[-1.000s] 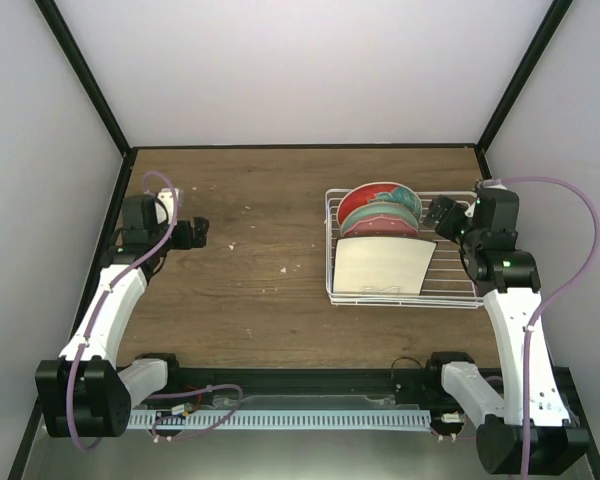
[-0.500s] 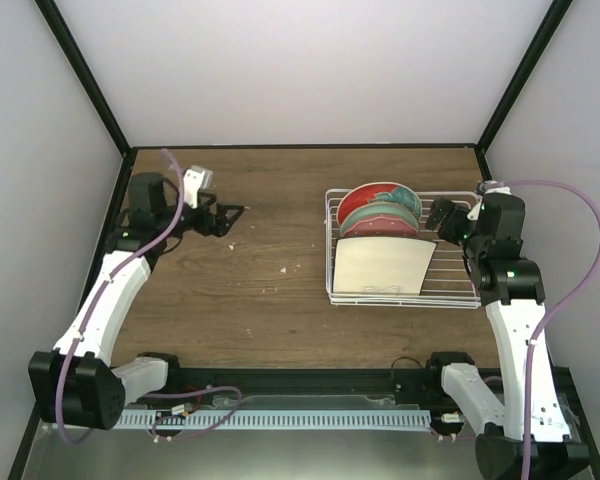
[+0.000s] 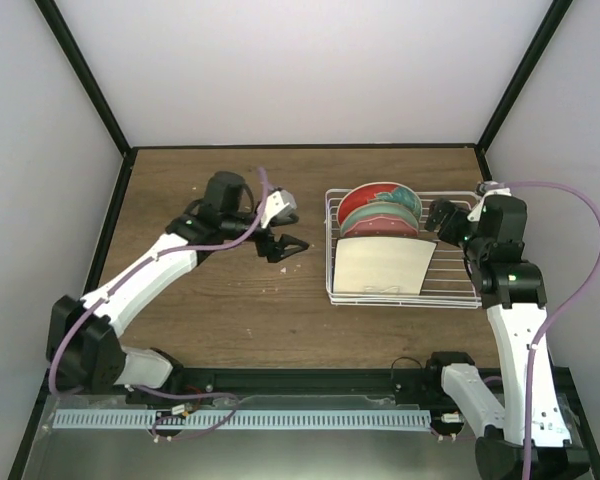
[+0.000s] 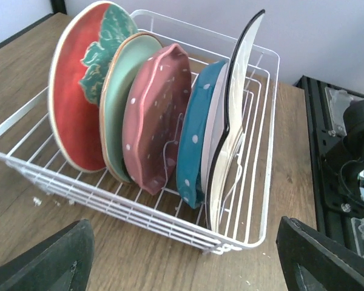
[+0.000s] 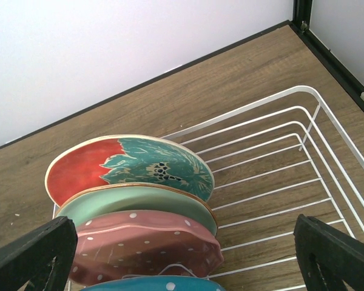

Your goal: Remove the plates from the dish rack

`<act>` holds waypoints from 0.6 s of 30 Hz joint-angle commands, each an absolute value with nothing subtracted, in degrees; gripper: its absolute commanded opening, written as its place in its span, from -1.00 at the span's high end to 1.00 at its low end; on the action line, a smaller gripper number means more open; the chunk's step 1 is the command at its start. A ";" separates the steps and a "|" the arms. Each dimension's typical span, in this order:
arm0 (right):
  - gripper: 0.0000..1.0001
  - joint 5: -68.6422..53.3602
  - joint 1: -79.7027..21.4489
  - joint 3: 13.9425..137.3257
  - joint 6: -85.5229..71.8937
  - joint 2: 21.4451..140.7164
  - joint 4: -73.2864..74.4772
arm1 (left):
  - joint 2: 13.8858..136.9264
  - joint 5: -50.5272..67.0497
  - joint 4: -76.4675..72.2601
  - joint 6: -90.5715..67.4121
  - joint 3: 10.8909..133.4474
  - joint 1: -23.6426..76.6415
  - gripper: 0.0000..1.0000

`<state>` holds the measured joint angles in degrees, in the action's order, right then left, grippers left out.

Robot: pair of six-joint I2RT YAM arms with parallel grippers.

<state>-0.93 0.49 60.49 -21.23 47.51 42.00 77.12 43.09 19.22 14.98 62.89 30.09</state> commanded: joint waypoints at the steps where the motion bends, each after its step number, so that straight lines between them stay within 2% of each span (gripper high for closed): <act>1: -1.00 -1.11 -0.27 62.71 -20.43 45.77 43.33 | 82.61 42.45 16.90 22.04 67.82 32.80 -0.66; 9: -1.00 0.08 -0.22 64.10 -20.33 44.73 46.11 | 89.01 41.82 15.98 24.17 72.79 38.05 -0.45; 18: -0.99 1.27 -0.22 64.82 -20.46 43.90 48.18 | 92.74 39.75 13.76 24.14 74.42 42.33 -0.36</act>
<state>-0.01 0.49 62.13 -21.19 44.82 46.50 90.65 40.60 16.23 22.85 72.42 41.06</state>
